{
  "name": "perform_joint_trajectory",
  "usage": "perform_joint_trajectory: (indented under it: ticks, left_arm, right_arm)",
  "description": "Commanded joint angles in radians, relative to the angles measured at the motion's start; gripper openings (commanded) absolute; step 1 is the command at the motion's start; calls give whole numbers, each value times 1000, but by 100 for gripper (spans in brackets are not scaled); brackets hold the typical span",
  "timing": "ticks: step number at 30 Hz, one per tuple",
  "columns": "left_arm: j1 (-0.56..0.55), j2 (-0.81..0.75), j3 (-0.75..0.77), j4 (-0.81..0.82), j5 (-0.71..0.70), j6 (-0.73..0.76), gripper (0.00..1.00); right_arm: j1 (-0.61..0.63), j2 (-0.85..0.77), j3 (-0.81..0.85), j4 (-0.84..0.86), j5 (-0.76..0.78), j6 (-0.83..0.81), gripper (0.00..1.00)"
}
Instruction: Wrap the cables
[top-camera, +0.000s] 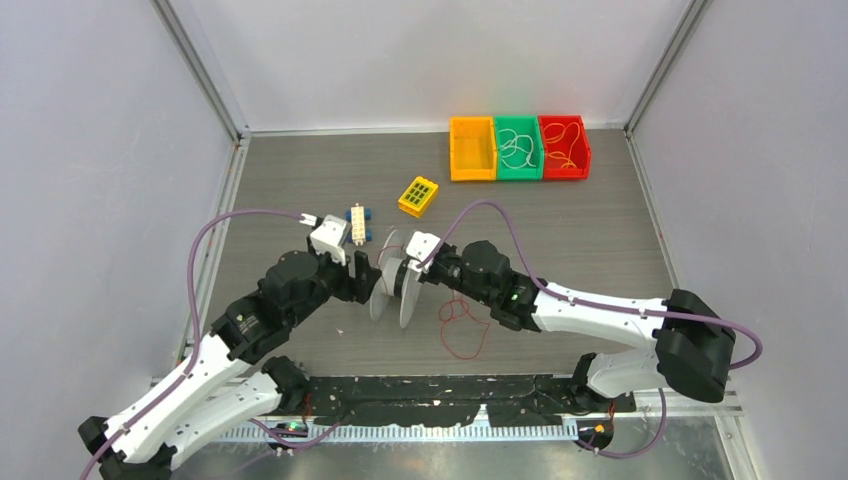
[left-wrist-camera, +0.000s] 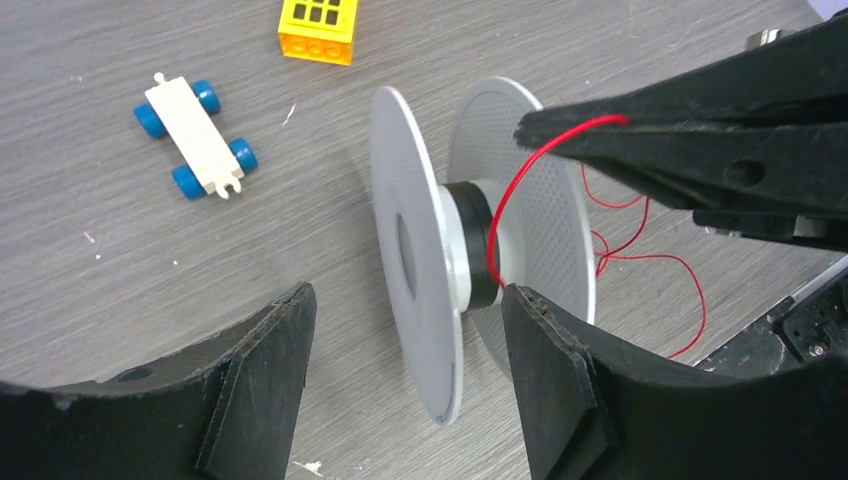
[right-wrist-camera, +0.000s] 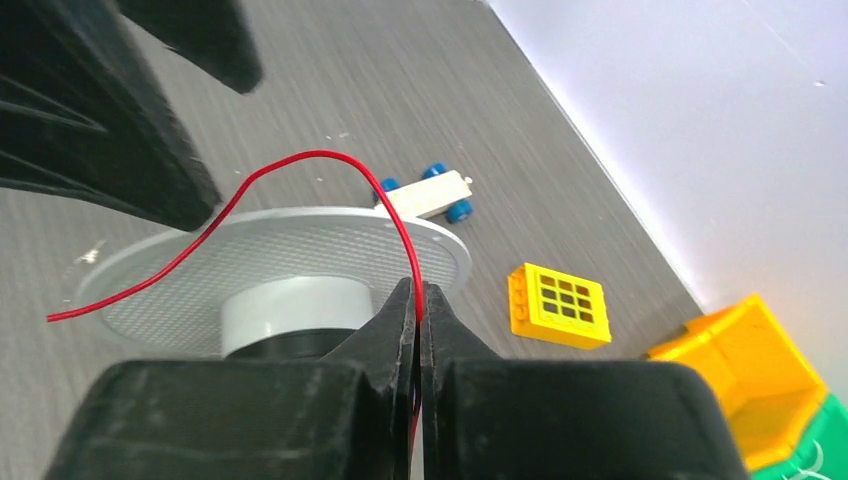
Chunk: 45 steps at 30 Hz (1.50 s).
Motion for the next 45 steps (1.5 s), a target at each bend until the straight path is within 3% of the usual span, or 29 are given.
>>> perform_joint_trajectory:
  ticks: [1,8,17,25,34,45]
  left_arm:
    - [17,-25,-32,45,8,-44,69]
    - [17,27,-44,63,45,-32,65]
    - [17,-1,-111,180,85,-45,68]
    - [17,0,-150,221,32,-41,65]
    - [17,14,-170,263,30,-60,63]
    - [17,-17,-197,299,42,-60,67]
  right_arm:
    - [11,-19,-38,147,104,-58,5]
    - [17,-37,-91,194,114,-96,6]
    - [87,-9,-114,270,216,-156,5]
    - [123,9,-161,380,289,-184,5]
    - [148,5,-166,369,316,-223,5]
    - [201,47,-109,325,425,-300,5]
